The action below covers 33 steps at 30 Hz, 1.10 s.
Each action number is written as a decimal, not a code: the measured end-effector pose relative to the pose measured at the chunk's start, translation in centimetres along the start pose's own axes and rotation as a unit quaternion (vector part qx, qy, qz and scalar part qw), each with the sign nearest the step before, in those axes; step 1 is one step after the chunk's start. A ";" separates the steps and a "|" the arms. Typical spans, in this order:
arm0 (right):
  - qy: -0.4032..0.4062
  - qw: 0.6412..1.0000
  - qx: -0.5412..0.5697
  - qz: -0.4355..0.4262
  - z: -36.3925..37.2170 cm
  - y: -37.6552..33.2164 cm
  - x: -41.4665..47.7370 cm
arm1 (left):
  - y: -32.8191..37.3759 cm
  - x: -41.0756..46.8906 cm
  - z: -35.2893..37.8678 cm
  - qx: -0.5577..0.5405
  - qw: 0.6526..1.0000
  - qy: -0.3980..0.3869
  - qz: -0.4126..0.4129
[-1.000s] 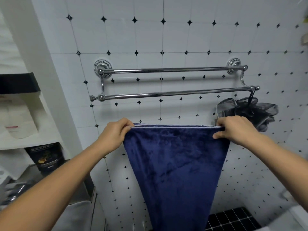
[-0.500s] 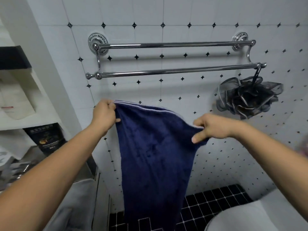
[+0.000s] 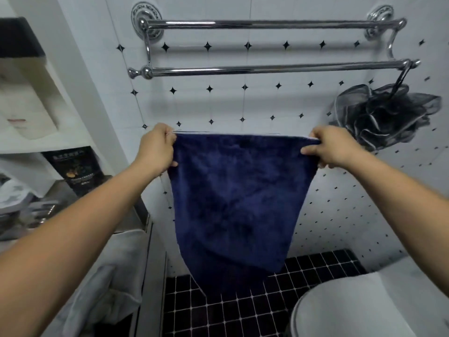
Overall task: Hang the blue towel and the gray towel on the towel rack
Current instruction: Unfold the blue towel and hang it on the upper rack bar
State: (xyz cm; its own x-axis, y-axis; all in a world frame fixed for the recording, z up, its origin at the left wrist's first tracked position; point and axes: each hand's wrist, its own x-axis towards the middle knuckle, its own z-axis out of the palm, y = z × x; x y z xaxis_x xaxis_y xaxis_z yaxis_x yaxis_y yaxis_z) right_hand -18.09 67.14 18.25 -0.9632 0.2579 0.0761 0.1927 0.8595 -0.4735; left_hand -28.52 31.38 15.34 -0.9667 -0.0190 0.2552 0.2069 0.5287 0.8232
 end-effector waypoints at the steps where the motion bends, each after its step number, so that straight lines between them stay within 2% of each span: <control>1: -0.050 0.998 0.029 -0.010 0.5 -0.2 0.1 | 0.8 -0.8 0.5 -0.027 1.000 -0.007 -0.002; 2: -0.104 0.992 0.068 -0.025 1.0 -0.4 0.2 | 1.4 -1.6 0.9 -0.067 0.996 -0.054 -0.019; 3: -0.120 0.987 0.101 -0.031 1.3 -0.4 0.1 | 1.7 -2.4 1.1 -0.102 0.982 -0.155 -0.038; 4: -0.091 0.988 0.121 -0.026 1.2 -0.1 0.3 | 1.9 -3.8 1.1 -0.108 0.943 -0.310 -0.051; 5: -0.035 0.991 0.127 -0.009 0.9 0.5 0.5 | 1.8 -5.1 1.2 -0.069 0.878 -0.470 -0.057; 6: 0.003 0.992 0.124 0.010 0.5 1.1 0.5 | 1.5 -6.1 1.1 -0.033 0.814 -0.578 -0.052; 7: -0.009 0.993 0.117 0.024 0.3 1.7 0.2 | 1.3 -6.4 1.3 -0.028 0.796 -0.603 -0.046; 8: -0.069 0.991 0.111 0.027 0.3 1.9 -0.3 | 1.3 -6.1 1.6 -0.056 0.831 -0.552 -0.044; 9: -0.167 0.979 0.115 0.018 0.4 2.1 -1.1 | 1.3 -5.2 1.8 -0.099 0.895 -0.432 -0.055; 10: -0.253 0.957 0.141 0.005 0.4 2.0 -1.9 | 1.2 -4.1 1.6 -0.133 0.948 -0.278 -0.082; 11: -0.278 0.946 0.169 -0.009 0.3 1.8 -2.3 | 0.7 -2.8 1.4 -0.160 0.969 -0.157 -0.103; 12: -0.243 0.949 0.199 -0.011 0.0 1.9 -2.1 | 0.2 -1.8 1.2 -0.171 0.974 -0.097 -0.111; 13: -0.162 0.963 0.214 0.002 -0.3 2.2 -1.6 | -0.5 -1.4 1.2 -0.158 0.978 -0.090 -0.106; 14: -0.083 0.975 0.204 0.020 -0.9 2.5 -1.4 | -1.2 -1.2 1.4 -0.133 0.980 -0.119 -0.087; 15: -0.061 0.981 0.180 0.036 -1.3 2.8 -1.4 | -1.7 -1.2 1.6 -0.110 0.981 -0.144 -0.064; 16: -0.099 0.981 0.161 0.043 -1.6 2.9 -1.7 | -1.9 -1.2 1.7 -0.101 0.984 -0.140 -0.044; 17: -0.170 0.971 0.163 0.033 -1.6 3.0 -2.0 | -1.8 -0.8 1.6 -0.111 0.987 -0.105 -0.038; 18: -0.203 0.961 0.189 0.018 -1.7 2.9 -2.4 | -1.6 -0.3 1.4 -0.131 0.989 -0.044 -0.043; 19: -0.173 0.959 0.226 0.006 -1.7 2.8 -2.3 | -1.2 -0.1 1.1 -0.150 0.988 0.020 -0.040; 20: -0.089 0.961 0.262 0.006 -1.5 2.8 -1.9 | -0.8 -0.2 1.1 -0.158 0.985 0.059 -0.026; 21: 0.016 0.961 0.275 0.013 -1.3 2.8 -1.3 | -0.6 -0.4 1.3 -0.152 0.987 0.053 -0.006; 22: 0.069 0.962 0.265 0.021 -1.1 2.9 -0.9 | -0.4 -0.9 1.7 -0.131 0.991 0.000 0.013; 23: 0.049 0.969 0.240 0.022 -0.6 2.8 -1.0 | -0.3 -1.6 2.2 -0.094 0.991 -0.095 0.019; 24: -0.050 0.977 0.206 0.018 0.0 2.8 -1.4 | -0.4 -2.4 2.6 -0.058 0.978 -0.199 0.007; 25: -0.187 0.969 0.161 0.011 0.5 3.1 -2.1 | -0.6 -2.9 2.4 -0.046 0.963 -0.265 -0.018; 26: -0.261 0.957 0.127 0.005 0.7 3.5 -2.9 | -0.7 -2.9 1.9 -0.070 0.958 -0.273 -0.053; 27: -0.259 0.958 0.120 0.006 0.8 4.0 -3.1 | -0.7 -2.5 1.3 -0.119 0.962 -0.229 -0.091; 28: -0.190 0.970 0.147 0.021 0.8 4.4 -2.7 | -0.5 -2.0 0.7 -0.174 0.966 -0.151 -0.114; 29: -0.082 0.976 0.196 0.040 0.9 4.7 -2.2 | -0.4 -1.6 0.5 -0.218 0.965 -0.085 -0.119; 30: -0.009 0.973 0.227 0.047 1.0 4.8 -1.7 | -0.2 -1.5 0.5 -0.240 0.963 -0.057 -0.107; 31: 0.000 0.971 0.238 0.037 1.1 4.3 -1.3 | 0.0 -1.7 0.8 -0.246 0.963 -0.065 -0.091; 32: -0.061 0.974 0.219 0.021 1.4 3.6 -1.1 | 0.0 -2.1 1.3 -0.222 0.966 -0.113 -0.077; 33: -0.175 0.965 0.194 0.005 1.7 3.1 -1.2 | -0.1 -2.8 1.7 -0.170 0.965 -0.188 -0.073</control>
State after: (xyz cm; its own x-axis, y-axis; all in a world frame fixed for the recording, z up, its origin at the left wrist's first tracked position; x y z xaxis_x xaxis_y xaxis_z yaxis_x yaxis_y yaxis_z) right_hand -16.68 68.77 15.20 -0.9789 0.0422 -0.2001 0.1839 0.6101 -0.7707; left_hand -26.11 32.87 13.70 -0.9623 0.2708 -0.0249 0.0404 0.2328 0.9717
